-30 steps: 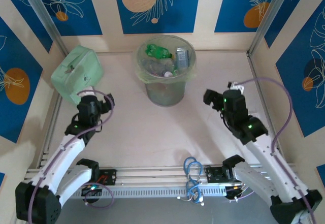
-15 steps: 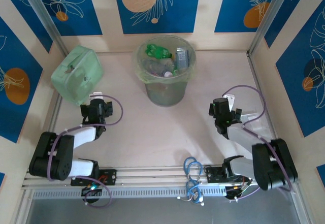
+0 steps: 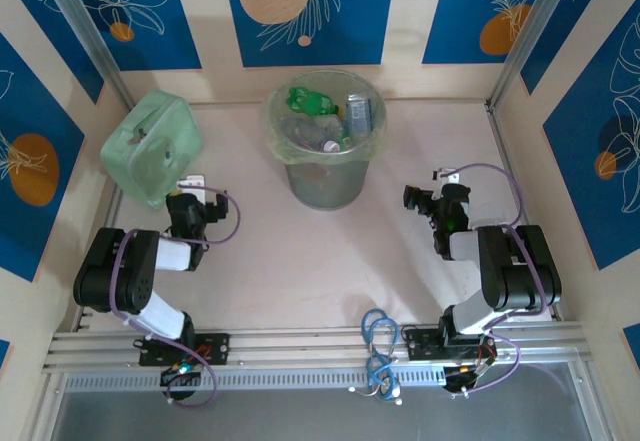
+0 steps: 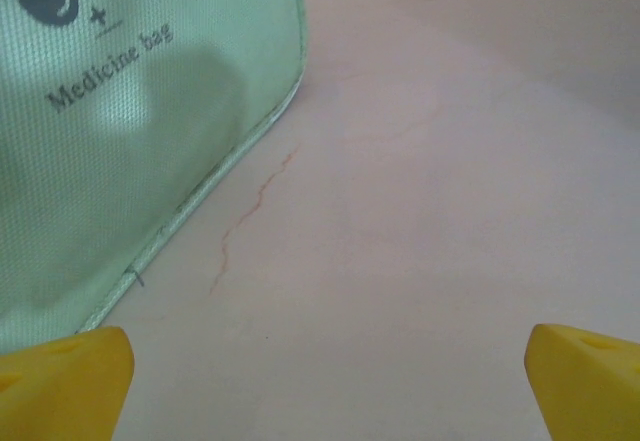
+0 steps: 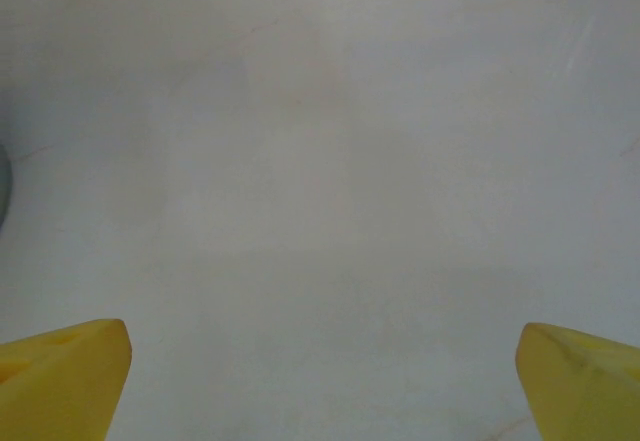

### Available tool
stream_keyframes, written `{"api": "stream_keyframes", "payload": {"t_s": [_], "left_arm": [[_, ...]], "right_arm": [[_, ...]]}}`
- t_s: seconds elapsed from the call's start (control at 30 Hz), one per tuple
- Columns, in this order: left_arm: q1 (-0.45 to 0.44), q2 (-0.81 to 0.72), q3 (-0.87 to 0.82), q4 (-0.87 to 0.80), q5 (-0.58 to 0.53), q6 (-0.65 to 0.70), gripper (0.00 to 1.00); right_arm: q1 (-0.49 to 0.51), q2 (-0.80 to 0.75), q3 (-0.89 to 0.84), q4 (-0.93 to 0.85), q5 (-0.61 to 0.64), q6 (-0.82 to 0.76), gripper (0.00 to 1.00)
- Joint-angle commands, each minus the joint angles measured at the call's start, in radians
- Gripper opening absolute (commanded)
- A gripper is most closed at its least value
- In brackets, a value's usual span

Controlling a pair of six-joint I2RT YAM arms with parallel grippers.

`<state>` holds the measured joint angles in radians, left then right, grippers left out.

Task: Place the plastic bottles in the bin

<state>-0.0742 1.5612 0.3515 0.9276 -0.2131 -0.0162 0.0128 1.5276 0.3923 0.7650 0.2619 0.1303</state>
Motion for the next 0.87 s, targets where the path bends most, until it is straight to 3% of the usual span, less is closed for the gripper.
{"api": "stream_keyframes", "payload": {"t_s": [0.0,0.6,0.7,0.83], "left_arm": [[0.002,0.003,-0.006,0.069,0.025,0.021,1.00],[-0.016,0.006,0.016,0.033,0.056,0.056,1.00],[-0.015,0.006,0.023,0.016,0.141,0.080,1.00],[-0.009,0.005,0.026,0.011,0.162,0.080,1.00]], "right_arm": [[0.005,-0.006,0.011,0.066,-0.058,-0.001,0.99],[0.010,-0.006,0.012,0.065,-0.052,-0.006,0.99],[-0.009,-0.003,0.027,0.036,-0.093,0.003,0.99],[0.004,-0.007,0.013,0.062,-0.079,-0.009,0.99]]}}
